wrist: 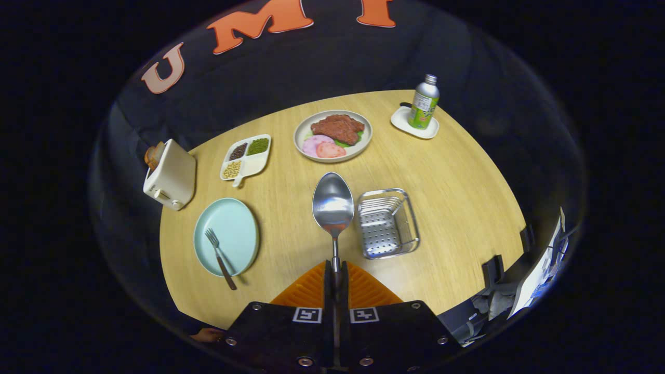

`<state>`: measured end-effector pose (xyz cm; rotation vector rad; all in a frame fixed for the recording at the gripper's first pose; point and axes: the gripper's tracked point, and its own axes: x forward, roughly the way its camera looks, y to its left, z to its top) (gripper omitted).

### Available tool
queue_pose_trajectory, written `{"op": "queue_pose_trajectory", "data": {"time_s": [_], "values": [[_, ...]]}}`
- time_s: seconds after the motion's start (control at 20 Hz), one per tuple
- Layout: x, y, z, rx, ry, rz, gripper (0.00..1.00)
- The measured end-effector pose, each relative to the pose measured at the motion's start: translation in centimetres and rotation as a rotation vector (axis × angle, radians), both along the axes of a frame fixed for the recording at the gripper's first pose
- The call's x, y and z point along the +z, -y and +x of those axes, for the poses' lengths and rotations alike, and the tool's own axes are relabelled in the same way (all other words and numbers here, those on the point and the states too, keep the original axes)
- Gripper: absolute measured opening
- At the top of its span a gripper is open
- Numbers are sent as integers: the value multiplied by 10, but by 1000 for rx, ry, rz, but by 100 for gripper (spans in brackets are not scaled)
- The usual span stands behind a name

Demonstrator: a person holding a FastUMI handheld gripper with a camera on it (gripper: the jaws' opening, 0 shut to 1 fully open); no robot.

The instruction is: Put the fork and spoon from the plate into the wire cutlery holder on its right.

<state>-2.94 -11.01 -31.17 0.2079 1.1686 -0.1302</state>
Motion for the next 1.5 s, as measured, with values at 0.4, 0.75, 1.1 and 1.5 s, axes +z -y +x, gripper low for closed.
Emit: {"op": "queue_pose_trajectory", "data": {"time_s": [0.4, 0.75, 1.1, 1.5], "values": [[-22, 47, -1, 27, -55, -51, 6], [1, 58, 45, -20, 100, -16, 9], [108, 50, 103, -48, 602, -45, 35], [226, -38, 119, 49, 1056, -82, 77]]}}
